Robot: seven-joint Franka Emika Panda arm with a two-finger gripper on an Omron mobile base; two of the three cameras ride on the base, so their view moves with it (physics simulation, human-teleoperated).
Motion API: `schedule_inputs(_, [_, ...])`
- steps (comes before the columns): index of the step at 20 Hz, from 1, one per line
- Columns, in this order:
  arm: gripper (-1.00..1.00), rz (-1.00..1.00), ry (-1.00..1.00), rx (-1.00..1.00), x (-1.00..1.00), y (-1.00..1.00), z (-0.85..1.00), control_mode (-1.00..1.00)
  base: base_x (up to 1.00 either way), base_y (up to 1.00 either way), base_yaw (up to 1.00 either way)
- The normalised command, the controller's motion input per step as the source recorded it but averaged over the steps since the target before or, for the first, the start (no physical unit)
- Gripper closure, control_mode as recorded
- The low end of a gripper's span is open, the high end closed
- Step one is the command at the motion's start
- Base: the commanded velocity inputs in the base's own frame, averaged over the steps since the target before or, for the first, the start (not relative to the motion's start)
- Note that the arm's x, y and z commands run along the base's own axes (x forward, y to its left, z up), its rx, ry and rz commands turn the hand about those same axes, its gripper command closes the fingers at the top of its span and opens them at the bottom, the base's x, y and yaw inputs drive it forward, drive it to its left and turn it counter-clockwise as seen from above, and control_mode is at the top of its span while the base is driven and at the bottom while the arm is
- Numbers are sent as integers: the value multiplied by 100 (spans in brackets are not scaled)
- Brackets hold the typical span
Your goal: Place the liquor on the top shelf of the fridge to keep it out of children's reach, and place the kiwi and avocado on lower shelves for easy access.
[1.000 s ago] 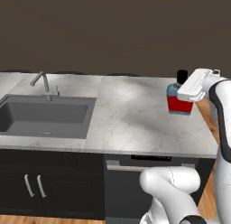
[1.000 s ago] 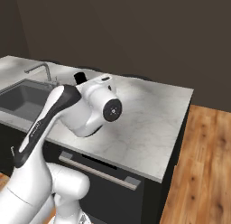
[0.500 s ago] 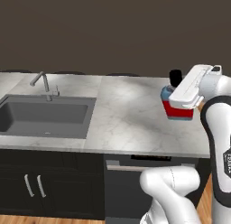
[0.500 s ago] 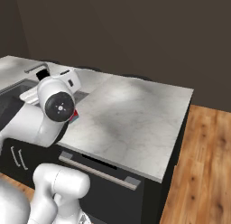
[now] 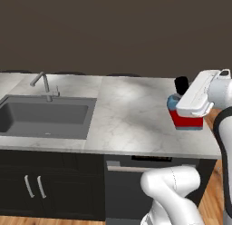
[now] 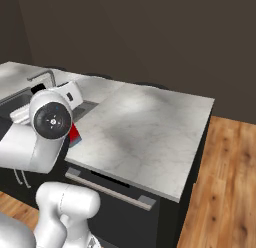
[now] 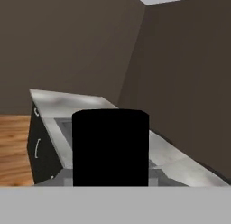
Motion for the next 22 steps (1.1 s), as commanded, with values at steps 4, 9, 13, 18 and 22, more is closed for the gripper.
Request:
schedule_inputs(4, [100, 2, 7, -5, -30, 10, 0, -100, 0, 0, 0])
schedule_inputs(9, [100, 3, 5, -4, -25, 12, 0, -100, 0, 0, 0])
schedule_inputs(13, [100, 2, 1, -2, -19, 2, 0, 100, -31, 0, 0])
schedule_inputs(18, [100, 0, 0, 0, 0, 0, 0, 100, -62, -23, -16])
schedule_inputs(22, [100, 0, 0, 0, 0, 0, 0, 100, -35, -64, -39])
